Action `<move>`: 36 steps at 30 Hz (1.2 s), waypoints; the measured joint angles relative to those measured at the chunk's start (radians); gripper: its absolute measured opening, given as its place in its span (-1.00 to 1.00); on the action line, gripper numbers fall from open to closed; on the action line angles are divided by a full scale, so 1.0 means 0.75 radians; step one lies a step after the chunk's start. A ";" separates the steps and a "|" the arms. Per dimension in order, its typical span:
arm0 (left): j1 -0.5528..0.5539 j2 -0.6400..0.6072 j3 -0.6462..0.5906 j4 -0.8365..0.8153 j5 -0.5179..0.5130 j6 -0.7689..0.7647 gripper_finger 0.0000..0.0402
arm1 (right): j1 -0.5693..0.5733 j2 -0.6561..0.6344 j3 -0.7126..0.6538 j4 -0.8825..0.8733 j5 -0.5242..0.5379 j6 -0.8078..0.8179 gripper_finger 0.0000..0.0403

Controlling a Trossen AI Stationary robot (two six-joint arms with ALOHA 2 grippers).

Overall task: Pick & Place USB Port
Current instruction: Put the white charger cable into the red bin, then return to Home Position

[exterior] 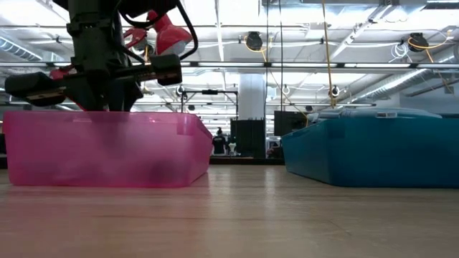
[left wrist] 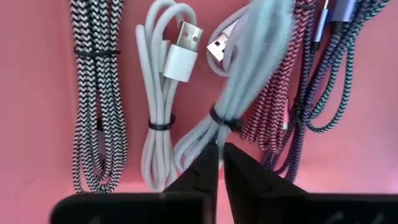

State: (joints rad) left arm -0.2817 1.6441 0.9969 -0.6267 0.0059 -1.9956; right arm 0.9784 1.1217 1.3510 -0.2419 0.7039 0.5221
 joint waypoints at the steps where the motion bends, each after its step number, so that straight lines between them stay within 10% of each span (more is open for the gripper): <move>1: 0.000 0.001 0.000 -0.001 -0.001 0.001 -0.85 | 0.002 0.000 0.000 0.000 0.000 0.007 -0.16; 14: 0.000 -0.002 0.001 0.007 -0.070 0.019 -0.25 | 0.010 0.000 0.000 -0.032 0.000 0.051 -0.16; 23: 0.010 -0.205 0.014 0.101 -0.483 0.106 -0.28 | 0.011 -0.002 0.000 -0.027 -0.002 0.019 -0.16; 31: 0.045 -0.445 0.015 0.564 -0.782 0.713 -0.33 | -0.055 -0.037 0.000 -0.023 0.009 -0.037 -0.16; 36: 0.041 -0.532 0.017 1.088 -0.678 1.116 -0.34 | -0.123 -0.064 -0.001 -0.023 0.004 -0.087 -0.16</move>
State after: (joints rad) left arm -0.2511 1.2454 1.0100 0.1894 -0.5022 -1.1584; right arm 0.8861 1.0740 1.3506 -0.2588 0.7069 0.4566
